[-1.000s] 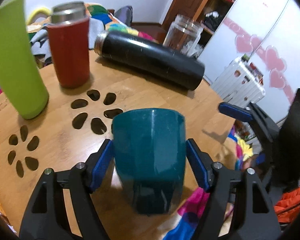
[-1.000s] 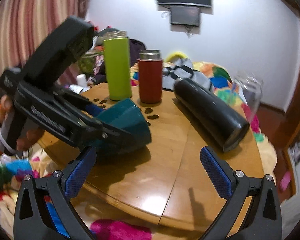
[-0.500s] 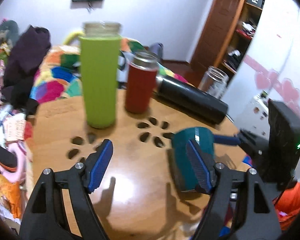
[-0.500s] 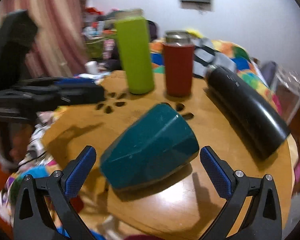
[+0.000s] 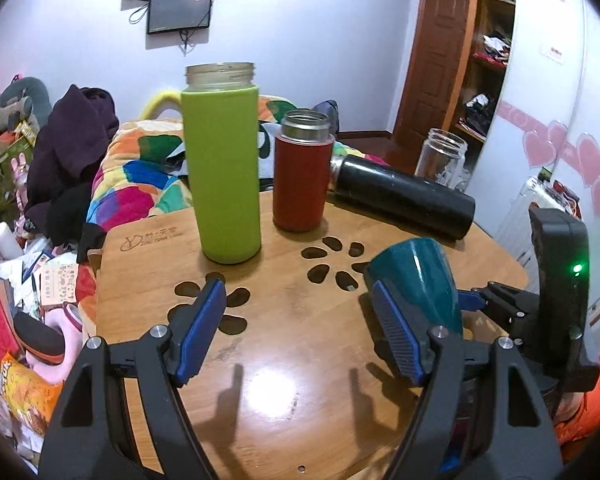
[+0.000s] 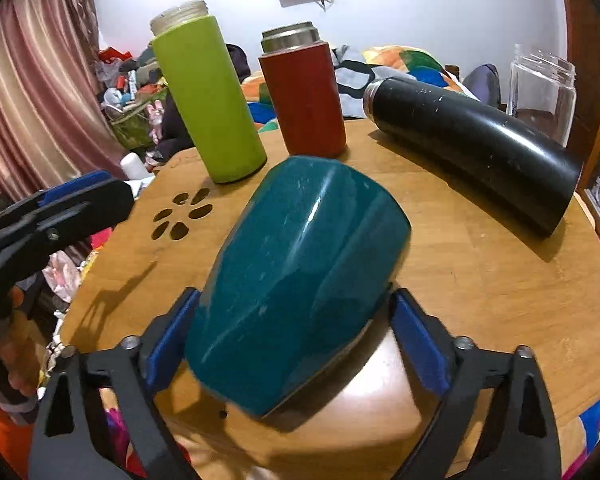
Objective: Flip cup upside down
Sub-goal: 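Grasp the cup with the right gripper and turn it rim-down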
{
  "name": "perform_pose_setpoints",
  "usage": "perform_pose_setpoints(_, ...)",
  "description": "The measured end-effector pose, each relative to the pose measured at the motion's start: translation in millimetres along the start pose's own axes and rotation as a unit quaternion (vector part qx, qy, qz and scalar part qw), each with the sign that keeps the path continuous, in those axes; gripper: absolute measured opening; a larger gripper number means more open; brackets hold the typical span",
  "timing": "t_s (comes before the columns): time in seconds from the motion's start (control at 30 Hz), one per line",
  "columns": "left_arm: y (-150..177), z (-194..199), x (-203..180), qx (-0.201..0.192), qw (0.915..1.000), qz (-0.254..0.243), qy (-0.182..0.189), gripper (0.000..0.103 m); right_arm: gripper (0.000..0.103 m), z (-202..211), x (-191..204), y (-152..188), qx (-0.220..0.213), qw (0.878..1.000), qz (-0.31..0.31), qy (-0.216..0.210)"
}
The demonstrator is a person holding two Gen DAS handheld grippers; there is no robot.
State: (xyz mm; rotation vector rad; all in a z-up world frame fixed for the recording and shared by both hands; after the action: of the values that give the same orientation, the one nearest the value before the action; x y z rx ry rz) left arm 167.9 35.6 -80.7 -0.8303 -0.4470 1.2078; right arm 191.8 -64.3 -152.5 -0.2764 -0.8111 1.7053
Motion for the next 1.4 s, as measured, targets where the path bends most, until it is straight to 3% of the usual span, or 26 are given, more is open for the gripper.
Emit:
perform_pose_setpoints(0.07,1,-1,-3,0.002,1.0000,-0.003,0.001,0.076,0.070,3,1,3,0.000,1.000,0.010,-0.003)
perform_pose_setpoints(0.23,-2,1,-10,0.002,0.9999,-0.011,0.006,0.076,0.057,11,-6,10,0.005,0.999,0.026,-0.019)
perform_pose_setpoints(0.63,-10,-9,-32,0.007,0.9994,-0.029,0.018,0.076,0.057,32,-33,22,0.011,0.998,0.060,-0.027)
perform_pose_setpoints(0.9,-20,-27,-70,0.023,0.9955,-0.064,0.066,0.076,0.057,38,-28,20,0.046,0.990,0.127,-0.036)
perform_pose_setpoints(1.07,-19,-40,-73,0.037,0.9950,-0.071,0.060,0.076,0.057,43,-26,16,0.048,0.988,0.141,-0.039)
perform_pose_setpoints(1.4,-22,-38,-60,0.024,0.9966,-0.057,0.055,0.072,0.056,51,-17,7,0.038,0.984,0.173,-0.031)
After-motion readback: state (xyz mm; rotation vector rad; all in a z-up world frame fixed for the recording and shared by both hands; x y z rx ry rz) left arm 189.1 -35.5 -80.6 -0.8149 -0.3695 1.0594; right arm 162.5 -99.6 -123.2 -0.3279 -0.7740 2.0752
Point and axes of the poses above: each gripper's, at about its wrist camera, not at the fingertips, and z roughly against the way its jaws point, x to its left, y to its underside, the point moved 6 cm from there along -z, roughly the way its jaws point, and after that the axes turned 2 degrees about y, right-handed, at the moved point
